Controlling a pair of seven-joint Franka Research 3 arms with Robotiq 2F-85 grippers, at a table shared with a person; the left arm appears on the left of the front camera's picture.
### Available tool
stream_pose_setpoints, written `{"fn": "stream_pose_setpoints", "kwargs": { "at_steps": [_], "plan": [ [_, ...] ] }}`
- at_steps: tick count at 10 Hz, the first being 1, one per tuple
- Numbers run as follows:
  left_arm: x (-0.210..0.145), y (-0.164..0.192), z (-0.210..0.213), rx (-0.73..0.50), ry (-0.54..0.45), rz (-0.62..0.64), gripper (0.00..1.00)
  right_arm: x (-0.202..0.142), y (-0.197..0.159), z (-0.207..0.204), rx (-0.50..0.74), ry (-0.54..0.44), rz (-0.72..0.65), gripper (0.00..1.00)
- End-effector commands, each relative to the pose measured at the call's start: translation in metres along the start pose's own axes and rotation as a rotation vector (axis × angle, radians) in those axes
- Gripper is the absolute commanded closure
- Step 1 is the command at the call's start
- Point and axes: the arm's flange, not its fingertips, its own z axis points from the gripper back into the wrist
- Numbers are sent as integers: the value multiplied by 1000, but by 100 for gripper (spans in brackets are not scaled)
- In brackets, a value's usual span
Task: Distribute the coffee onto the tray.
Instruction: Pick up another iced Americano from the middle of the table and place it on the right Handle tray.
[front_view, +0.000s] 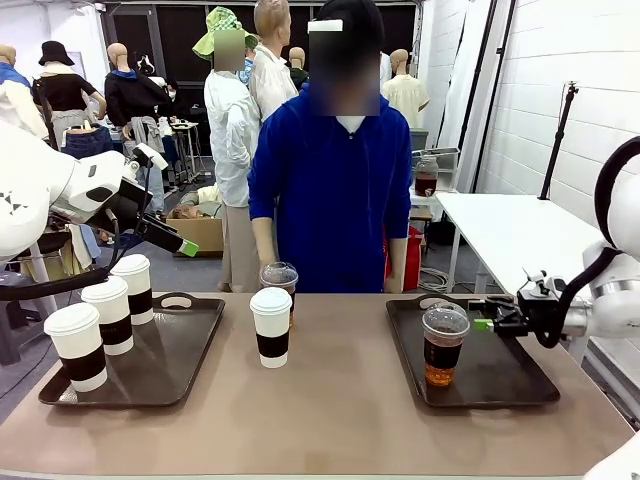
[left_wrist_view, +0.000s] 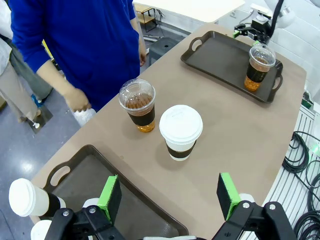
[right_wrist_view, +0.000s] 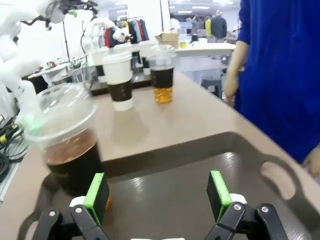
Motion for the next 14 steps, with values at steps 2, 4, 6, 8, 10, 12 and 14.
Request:
{"fn": "stream_pose_setpoints", "kwargs": {
  "at_steps": [2,4,6,8,10,12,14],
  "plan": [
    [-1,1,0,-5,-4,4,0,13,-48,-29,-18,1,-14,0],
    [-1,1,0,-5,-4,4,0,29,-68,-55,19,19,-6,0],
    [-1,1,0,-5,-4,4,0,36,-84,-82,75,34,-13,0],
    [-1,1,0,-5,-4,4,0,41,-94,-105,88,43,-9,0],
    [-1,1,0,-5,-4,4,0,46,-93,-121,102,45,-17,0],
    [-1,1,0,-5,-4,4,0,43,-88,-117,103,23,9,0],
    [-1,1,0,-5,-4,4,0,43,-88,-117,103,23,9,0]
  ]
}}
